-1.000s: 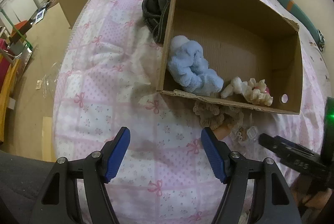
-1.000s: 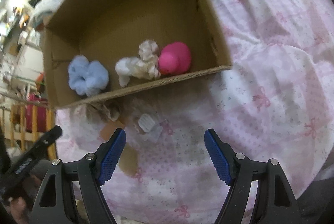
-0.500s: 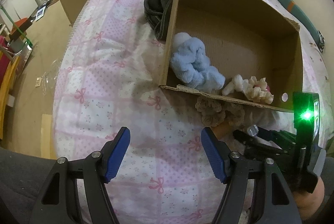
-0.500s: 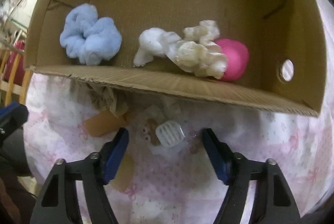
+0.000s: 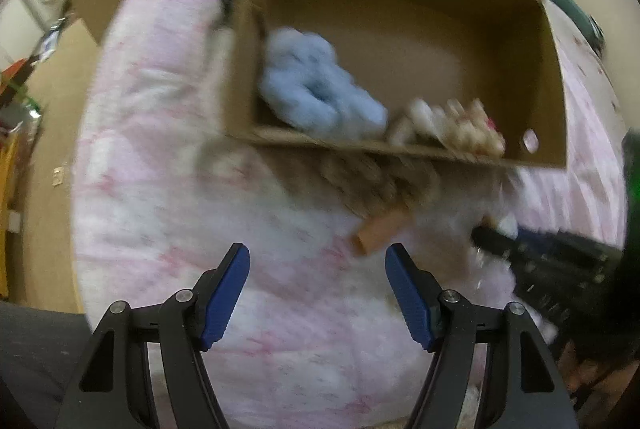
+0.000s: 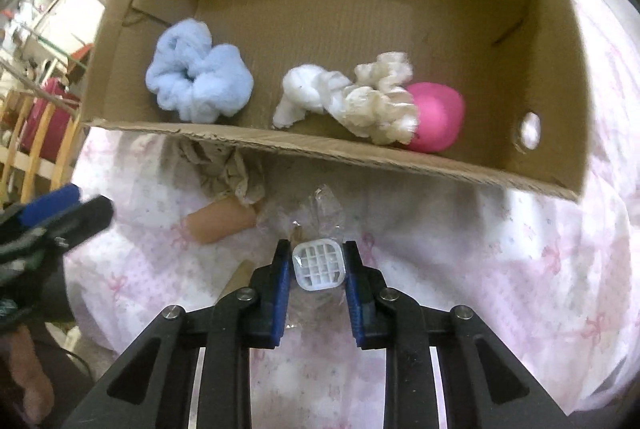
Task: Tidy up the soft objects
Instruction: 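Lower the right tool to the clear plastic bag and grasp it, then grasp the beige foam piece with the left tool while the right tool lifts the bag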
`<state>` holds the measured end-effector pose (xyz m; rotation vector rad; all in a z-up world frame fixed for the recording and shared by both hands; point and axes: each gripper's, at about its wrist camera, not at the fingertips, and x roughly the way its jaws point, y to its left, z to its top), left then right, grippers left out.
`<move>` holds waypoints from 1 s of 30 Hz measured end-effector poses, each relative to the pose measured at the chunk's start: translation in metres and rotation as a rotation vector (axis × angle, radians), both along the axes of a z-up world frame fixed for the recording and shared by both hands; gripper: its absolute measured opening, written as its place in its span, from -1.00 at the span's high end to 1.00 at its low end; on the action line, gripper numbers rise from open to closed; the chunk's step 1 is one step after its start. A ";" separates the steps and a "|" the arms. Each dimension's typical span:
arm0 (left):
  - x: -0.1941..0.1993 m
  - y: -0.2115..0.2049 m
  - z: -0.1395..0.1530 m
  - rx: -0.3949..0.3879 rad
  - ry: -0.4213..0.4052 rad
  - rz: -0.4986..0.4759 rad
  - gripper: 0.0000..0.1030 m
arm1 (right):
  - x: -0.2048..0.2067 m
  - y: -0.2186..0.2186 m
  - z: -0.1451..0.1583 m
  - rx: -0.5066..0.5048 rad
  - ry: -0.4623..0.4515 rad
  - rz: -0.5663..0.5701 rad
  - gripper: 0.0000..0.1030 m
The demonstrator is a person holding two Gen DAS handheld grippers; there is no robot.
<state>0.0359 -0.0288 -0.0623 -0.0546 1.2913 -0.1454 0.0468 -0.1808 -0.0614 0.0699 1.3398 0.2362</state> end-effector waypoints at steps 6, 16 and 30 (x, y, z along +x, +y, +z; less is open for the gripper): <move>-0.011 -0.047 -0.026 -0.044 0.092 -0.177 -0.30 | -0.019 -0.034 0.020 0.053 -0.027 -0.106 0.49; -0.008 -0.083 -0.053 -0.029 0.124 -0.270 0.25 | -0.035 -0.073 0.029 0.082 -0.045 -0.205 0.49; -0.010 -0.051 -0.038 -0.023 0.093 -0.197 0.78 | -0.039 -0.063 0.032 0.085 -0.062 -0.176 0.49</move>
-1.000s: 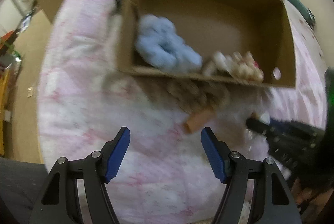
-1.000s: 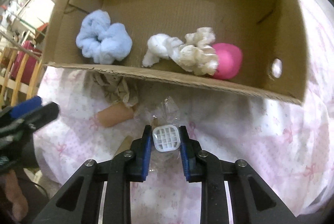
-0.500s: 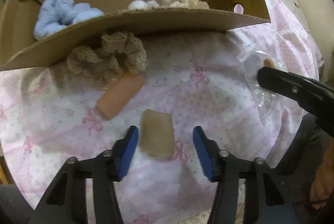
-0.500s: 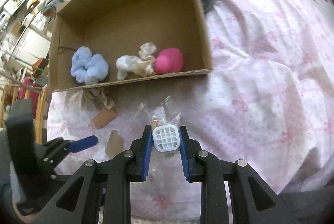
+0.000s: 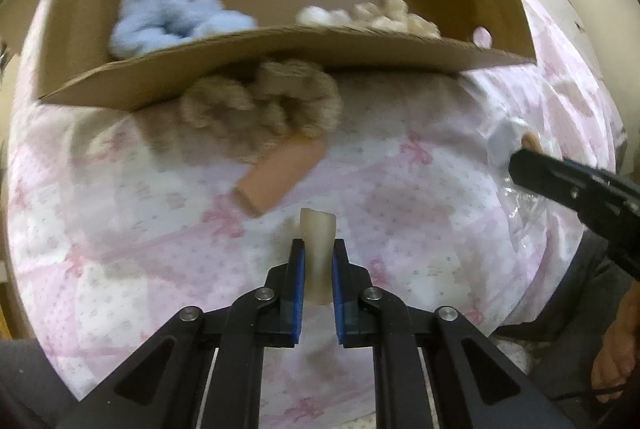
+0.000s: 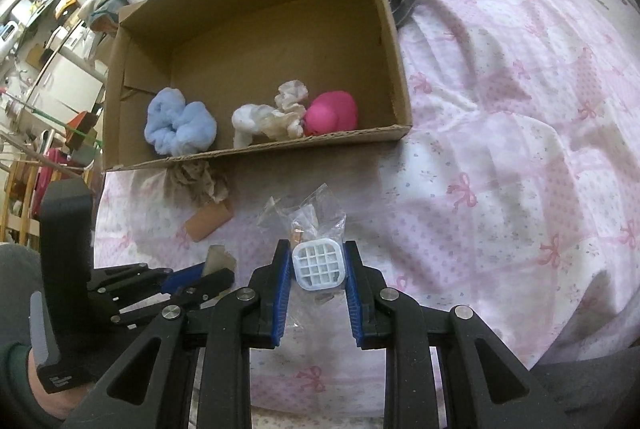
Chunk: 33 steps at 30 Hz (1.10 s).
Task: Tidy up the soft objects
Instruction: 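Grasp the beige foam piece with the left tool while the right tool lifts the bag, then carry the plastic bag and foam piece over the box with both tools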
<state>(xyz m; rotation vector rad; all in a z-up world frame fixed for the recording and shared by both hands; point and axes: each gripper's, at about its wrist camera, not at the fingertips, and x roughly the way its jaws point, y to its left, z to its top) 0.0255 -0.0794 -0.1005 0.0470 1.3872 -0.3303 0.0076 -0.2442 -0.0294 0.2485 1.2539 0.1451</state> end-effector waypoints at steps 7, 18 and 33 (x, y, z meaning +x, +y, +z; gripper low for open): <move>-0.001 0.046 0.013 0.046 -0.033 0.130 0.79 | 0.005 0.015 0.003 0.008 -0.011 0.030 0.49; 0.002 0.075 0.049 0.113 -0.176 0.264 0.78 | 0.004 0.045 0.003 -0.028 -0.027 0.110 0.49; -0.013 0.099 0.123 0.053 -0.315 0.366 0.78 | -0.003 0.020 0.060 0.096 -0.173 0.084 0.49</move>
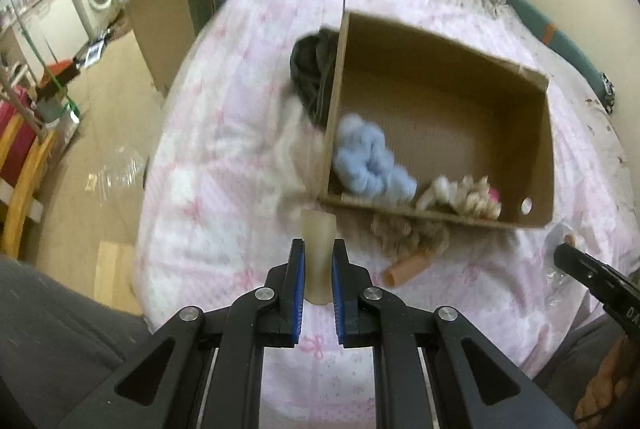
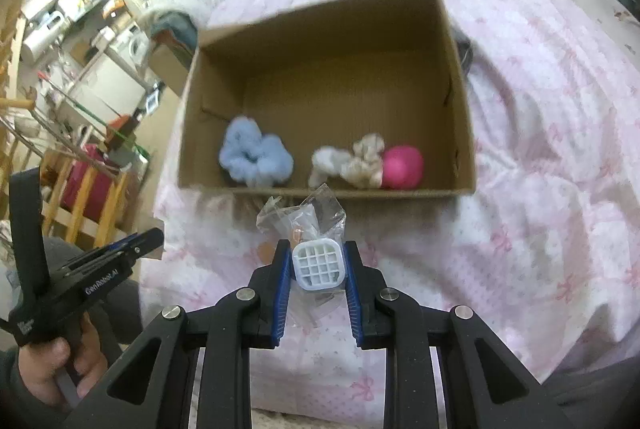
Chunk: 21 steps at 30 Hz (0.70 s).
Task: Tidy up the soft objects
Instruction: 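Carry the plastic bag and foam piece over the box with both tools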
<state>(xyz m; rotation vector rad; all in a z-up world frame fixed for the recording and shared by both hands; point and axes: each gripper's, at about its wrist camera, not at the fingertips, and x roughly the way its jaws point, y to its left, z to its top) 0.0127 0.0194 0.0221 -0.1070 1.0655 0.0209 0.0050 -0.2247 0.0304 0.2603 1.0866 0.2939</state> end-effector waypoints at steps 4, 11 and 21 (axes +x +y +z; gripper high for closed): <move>0.012 0.003 0.015 -0.008 -0.024 0.000 0.78 | 0.005 -0.010 0.019 0.034 -0.044 -0.022 0.49; 0.039 0.007 0.038 -0.019 -0.081 -0.001 0.78 | 0.020 -0.025 0.048 0.035 -0.129 -0.061 0.49; 0.077 -0.007 0.049 0.025 -0.135 -0.053 0.78 | 0.052 -0.040 0.049 0.048 -0.199 -0.108 0.49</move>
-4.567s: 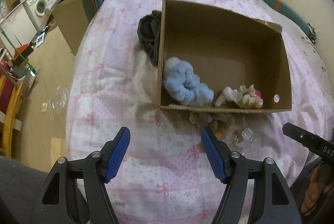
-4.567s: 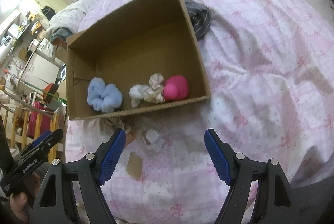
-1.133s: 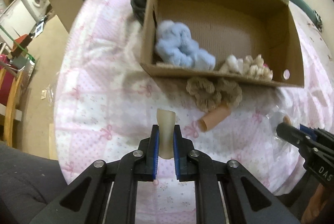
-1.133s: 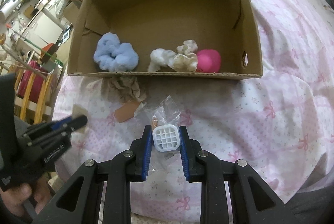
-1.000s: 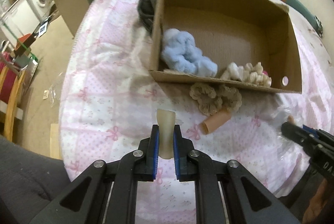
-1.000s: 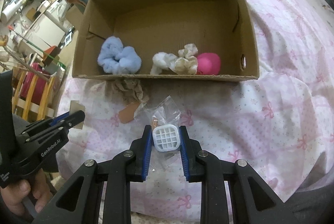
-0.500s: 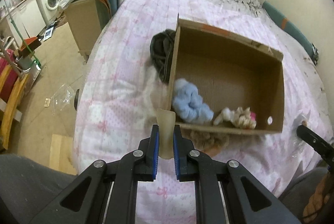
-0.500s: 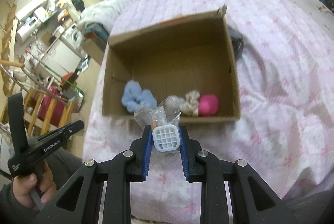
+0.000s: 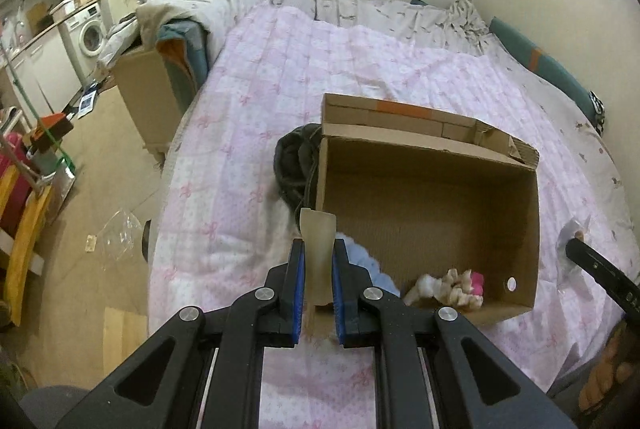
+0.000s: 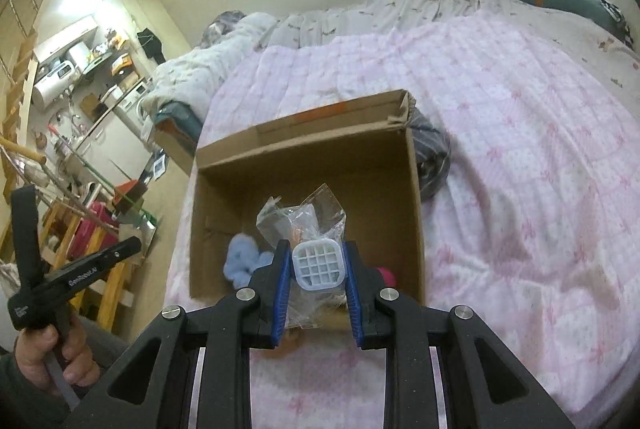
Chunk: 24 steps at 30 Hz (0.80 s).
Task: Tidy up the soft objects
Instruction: 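Carry the plastic bag and foam piece over the box with both tools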
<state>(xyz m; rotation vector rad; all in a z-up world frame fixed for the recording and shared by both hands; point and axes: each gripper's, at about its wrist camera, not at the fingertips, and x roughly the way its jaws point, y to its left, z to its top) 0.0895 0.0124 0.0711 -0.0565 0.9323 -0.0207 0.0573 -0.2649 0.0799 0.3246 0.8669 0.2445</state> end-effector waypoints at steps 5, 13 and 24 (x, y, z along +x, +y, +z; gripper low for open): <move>0.017 -0.012 -0.009 -0.025 0.024 -0.037 0.78 | 0.014 -0.010 -0.013 0.017 0.007 -0.068 0.49; 0.040 -0.029 -0.032 -0.011 0.025 -0.078 0.78 | 0.033 -0.005 -0.024 -0.001 0.022 -0.061 0.49; 0.045 -0.047 -0.070 0.000 0.070 -0.131 0.78 | 0.041 0.020 -0.064 -0.075 0.126 -0.019 0.49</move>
